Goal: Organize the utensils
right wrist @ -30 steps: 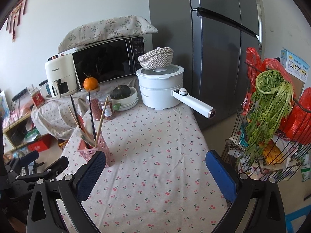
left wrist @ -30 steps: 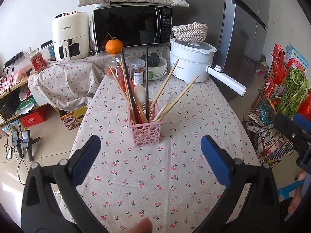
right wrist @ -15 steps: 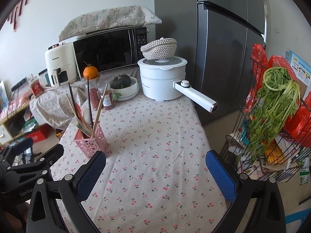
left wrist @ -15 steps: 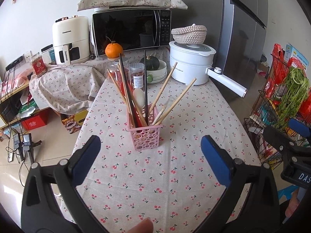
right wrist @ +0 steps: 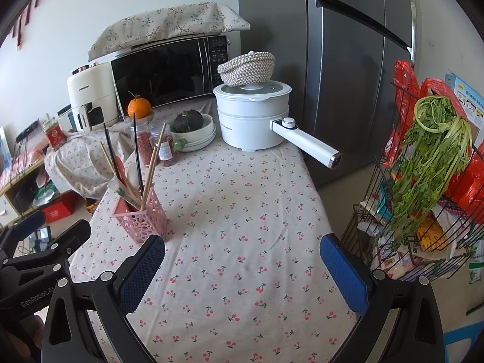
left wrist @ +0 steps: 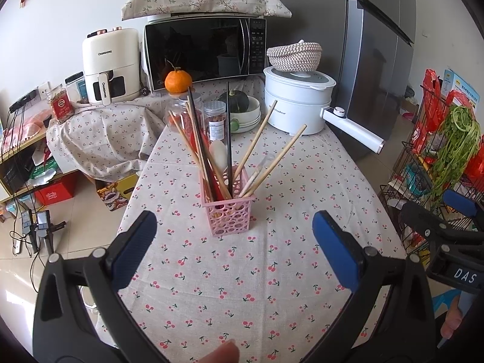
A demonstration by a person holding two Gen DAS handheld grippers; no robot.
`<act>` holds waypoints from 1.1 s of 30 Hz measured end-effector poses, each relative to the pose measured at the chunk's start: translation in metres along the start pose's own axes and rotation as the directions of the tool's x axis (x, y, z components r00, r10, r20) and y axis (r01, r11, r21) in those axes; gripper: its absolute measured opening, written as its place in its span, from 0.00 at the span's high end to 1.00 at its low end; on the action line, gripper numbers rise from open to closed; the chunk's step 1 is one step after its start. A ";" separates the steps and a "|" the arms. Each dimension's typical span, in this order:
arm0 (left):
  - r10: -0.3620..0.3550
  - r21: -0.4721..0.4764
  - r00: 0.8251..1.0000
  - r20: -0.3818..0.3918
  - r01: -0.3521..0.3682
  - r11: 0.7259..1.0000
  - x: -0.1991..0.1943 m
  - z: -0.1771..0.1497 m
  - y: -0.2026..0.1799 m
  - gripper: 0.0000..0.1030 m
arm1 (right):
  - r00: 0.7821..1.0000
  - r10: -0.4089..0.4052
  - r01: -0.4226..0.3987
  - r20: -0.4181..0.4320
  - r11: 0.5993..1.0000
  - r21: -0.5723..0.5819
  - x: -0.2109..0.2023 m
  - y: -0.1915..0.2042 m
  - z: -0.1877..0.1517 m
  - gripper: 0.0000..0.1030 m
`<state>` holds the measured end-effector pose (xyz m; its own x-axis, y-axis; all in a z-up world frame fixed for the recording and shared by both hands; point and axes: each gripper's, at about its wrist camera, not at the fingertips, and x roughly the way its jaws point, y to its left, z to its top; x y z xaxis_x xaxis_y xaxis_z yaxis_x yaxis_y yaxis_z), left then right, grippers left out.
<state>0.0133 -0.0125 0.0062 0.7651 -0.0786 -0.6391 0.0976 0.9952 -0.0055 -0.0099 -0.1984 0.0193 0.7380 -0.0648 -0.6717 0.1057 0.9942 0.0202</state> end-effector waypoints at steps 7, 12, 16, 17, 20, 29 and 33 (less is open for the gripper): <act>0.010 0.005 1.000 0.004 -0.010 1.000 0.001 0.000 -0.002 0.01 | 1.000 0.009 -0.009 -0.012 1.000 -0.002 0.002 -0.001 -0.002 0.00; 0.019 0.012 1.000 -0.003 -0.019 1.000 0.005 0.000 -0.005 0.01 | 1.000 0.015 -0.015 -0.013 1.000 -0.002 0.002 -0.002 -0.001 0.00; 0.028 0.016 1.000 -0.001 -0.028 0.999 0.006 0.000 -0.006 0.01 | 1.000 0.013 -0.013 -0.012 1.000 -0.001 0.001 -0.002 -0.001 0.00; 0.030 0.016 1.000 -0.002 -0.030 0.999 0.007 0.000 -0.007 0.01 | 1.000 0.014 -0.014 -0.012 1.000 -0.001 0.001 -0.002 -0.001 0.00; 0.037 0.017 0.999 -0.004 -0.036 0.999 0.008 0.000 -0.008 0.01 | 1.000 0.016 -0.016 -0.013 1.000 0.002 0.001 -0.002 -0.001 0.00; 0.042 0.024 0.999 -0.013 -0.042 0.999 0.012 0.000 -0.014 0.01 | 1.000 0.018 -0.018 -0.014 1.000 0.004 0.001 -0.003 0.000 0.00; 0.037 0.028 0.999 -0.020 -0.037 0.999 0.014 -0.001 -0.017 0.01 | 1.000 0.016 -0.016 -0.016 1.000 0.004 0.001 -0.003 0.001 0.00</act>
<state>0.0217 -0.0303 -0.0030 0.7553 -0.0400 -0.6542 0.0868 0.9955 0.0393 -0.0092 -0.2015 0.0191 0.7288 -0.0476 -0.6831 0.0967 0.9947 0.0339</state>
